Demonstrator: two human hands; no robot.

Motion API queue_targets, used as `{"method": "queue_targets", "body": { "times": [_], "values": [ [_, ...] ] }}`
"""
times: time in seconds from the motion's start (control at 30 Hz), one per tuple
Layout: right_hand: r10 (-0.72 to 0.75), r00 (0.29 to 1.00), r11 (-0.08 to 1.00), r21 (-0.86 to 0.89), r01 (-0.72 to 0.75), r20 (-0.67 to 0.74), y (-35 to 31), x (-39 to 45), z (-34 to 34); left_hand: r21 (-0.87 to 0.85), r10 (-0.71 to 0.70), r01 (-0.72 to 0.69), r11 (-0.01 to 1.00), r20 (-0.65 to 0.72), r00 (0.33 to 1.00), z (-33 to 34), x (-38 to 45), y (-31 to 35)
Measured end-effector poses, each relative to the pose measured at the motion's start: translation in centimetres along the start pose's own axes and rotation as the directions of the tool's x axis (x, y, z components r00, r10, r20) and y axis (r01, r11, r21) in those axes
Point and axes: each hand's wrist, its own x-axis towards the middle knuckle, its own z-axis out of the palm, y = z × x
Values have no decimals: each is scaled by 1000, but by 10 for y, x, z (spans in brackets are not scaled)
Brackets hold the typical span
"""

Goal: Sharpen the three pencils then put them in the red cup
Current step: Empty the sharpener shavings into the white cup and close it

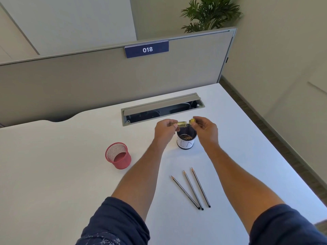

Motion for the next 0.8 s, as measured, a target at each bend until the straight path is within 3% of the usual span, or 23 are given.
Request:
{"method": "queue_targets", "body": {
  "times": [0.13,0.23,0.3,0.47,0.6,0.8],
  "values": [
    [38,995,998,47,-42,96,-3,0,0,-5,3,-3,1000,4,1000,-1,1,0],
    [61,996,990,124,-69,69,-5,1,-1,2,11,-11,1000,-1,1000,1,0,0],
    [74,991,993,85,-83,107,-3,2,-1,14,16,-16,1000,-1,1000,0,1,-1],
    [106,991,987,133,-94,-84,-3,4,-5,7,4,-4,1000,-15,1000,-3,2,-4],
    [27,999,998,54,-29,43,-5,1,-3,16,8,-8,1000,-14,1000,-1,0,-5],
    [59,994,995,75,-66,91,-5,-1,-1,-35,-3,2,999,-32,999,-3,-1,-5]
  ]
}}
